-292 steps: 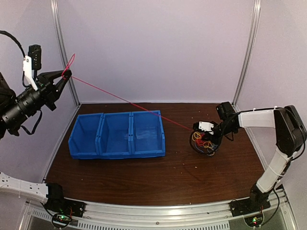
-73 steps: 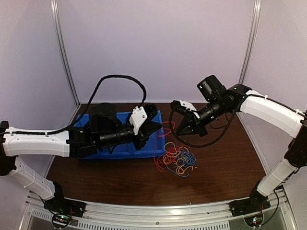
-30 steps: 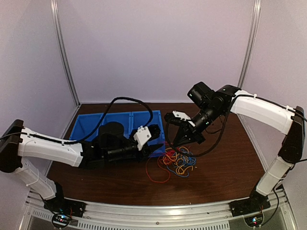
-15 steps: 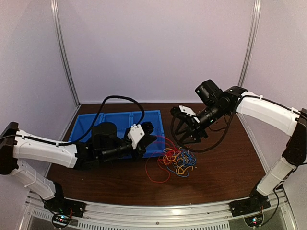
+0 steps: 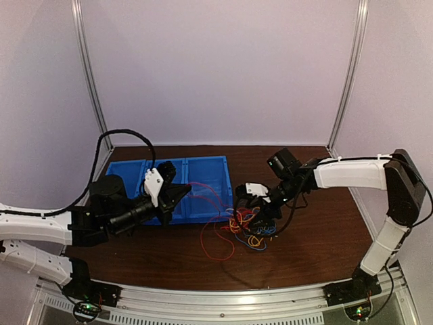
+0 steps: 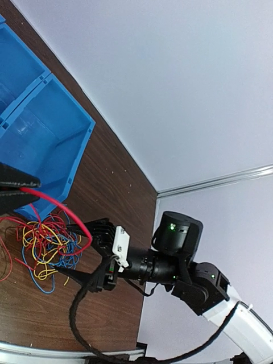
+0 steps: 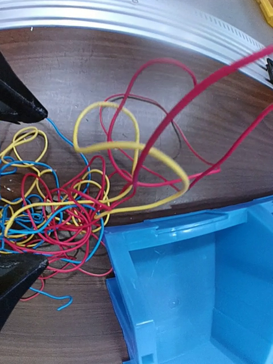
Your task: Untangle the cables
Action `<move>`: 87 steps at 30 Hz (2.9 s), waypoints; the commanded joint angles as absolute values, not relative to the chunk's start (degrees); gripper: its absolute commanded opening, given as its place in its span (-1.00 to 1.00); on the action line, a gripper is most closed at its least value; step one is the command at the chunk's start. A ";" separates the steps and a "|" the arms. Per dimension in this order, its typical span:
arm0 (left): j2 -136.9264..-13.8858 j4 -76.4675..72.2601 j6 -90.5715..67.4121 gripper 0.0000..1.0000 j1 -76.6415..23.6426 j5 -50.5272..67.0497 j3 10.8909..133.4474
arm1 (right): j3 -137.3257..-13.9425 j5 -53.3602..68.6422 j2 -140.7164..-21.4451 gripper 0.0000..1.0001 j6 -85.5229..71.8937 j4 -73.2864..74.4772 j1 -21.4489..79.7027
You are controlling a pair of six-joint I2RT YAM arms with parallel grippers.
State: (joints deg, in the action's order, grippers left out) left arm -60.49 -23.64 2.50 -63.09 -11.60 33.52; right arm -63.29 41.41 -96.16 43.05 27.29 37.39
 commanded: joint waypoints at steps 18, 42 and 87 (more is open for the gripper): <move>-54.13 -10.35 7.16 -1.00 -62.84 -23.09 58.68 | -57.28 10.80 -106.32 -0.72 42.90 12.63 36.74; -65.98 -1.60 18.34 -1.00 -62.84 -35.70 94.35 | -58.29 18.77 -94.84 -0.08 44.92 23.52 19.34; -82.93 -24.83 50.03 -1.00 -49.14 -53.16 123.96 | -46.29 39.73 -67.60 0.59 31.02 22.76 19.51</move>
State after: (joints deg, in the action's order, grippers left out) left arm -81.56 -19.44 46.48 -49.91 -56.01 122.69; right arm -47.37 38.79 -68.60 31.29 24.05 19.31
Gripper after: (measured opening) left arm 0.009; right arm 0.794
